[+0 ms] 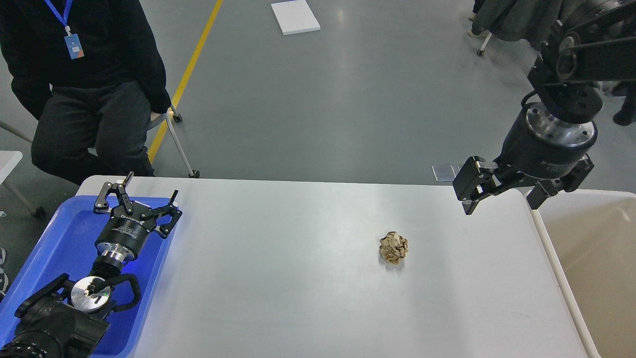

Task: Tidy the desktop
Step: 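Move the right gripper down toward the crumpled paper ball, then lower the open right gripper over the crumpled paper ball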

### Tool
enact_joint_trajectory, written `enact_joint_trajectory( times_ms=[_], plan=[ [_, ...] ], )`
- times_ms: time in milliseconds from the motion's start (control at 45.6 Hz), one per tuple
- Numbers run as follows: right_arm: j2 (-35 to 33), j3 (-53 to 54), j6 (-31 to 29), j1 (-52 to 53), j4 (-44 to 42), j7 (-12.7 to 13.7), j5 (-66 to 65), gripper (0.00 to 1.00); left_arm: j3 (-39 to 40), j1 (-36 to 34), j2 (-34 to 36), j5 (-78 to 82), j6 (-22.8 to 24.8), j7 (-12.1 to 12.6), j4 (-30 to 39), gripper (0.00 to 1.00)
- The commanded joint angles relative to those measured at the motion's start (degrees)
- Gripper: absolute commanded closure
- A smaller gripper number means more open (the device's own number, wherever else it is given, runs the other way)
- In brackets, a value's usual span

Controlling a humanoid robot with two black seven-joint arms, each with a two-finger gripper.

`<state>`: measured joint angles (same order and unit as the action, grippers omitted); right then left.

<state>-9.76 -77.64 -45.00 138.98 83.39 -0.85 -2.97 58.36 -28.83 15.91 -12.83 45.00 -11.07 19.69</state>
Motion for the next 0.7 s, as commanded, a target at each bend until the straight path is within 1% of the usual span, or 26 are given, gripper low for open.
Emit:
enact_joint_trajectory(
  times_ms=[0, 219, 307, 438, 548, 680],
  plan=[
    [1.7, 1.3, 0.0, -2.7, -4.6, 0.0, 1.0, 0.00, 0.0, 0.0, 0.0, 0.0, 0.0, 0.0, 0.0, 0.00],
    [4.2, 3.6, 0.0, -9.7, -12.2, 0.1, 1.1, 0.00, 0.0, 0.0, 0.0, 0.0, 0.0, 0.0, 0.0, 0.00],
    [5.3, 4.3, 0.0, -13.8, -16.5, 0.1, 1.1, 0.00, 0.0, 0.0, 0.0, 0.0, 0.0, 0.0, 0.0, 0.00],
    [5.9, 8.1, 0.0, -19.4, -22.3, 0.3, -0.2, 0.00, 0.0, 0.0, 0.0, 0.0, 0.0, 0.0, 0.0, 0.00],
    [6.9, 8.7, 0.0, -24.6, -27.4, 0.3, -0.2, 0.00, 0.0, 0.0, 0.0, 0.0, 0.0, 0.0, 0.0, 0.00],
    [9.8, 9.5, 0.0, -29.0, -30.4, 0.3, -0.2, 0.00, 0.0, 0.0, 0.0, 0.0, 0.0, 0.0, 0.0, 0.00]
  ],
)
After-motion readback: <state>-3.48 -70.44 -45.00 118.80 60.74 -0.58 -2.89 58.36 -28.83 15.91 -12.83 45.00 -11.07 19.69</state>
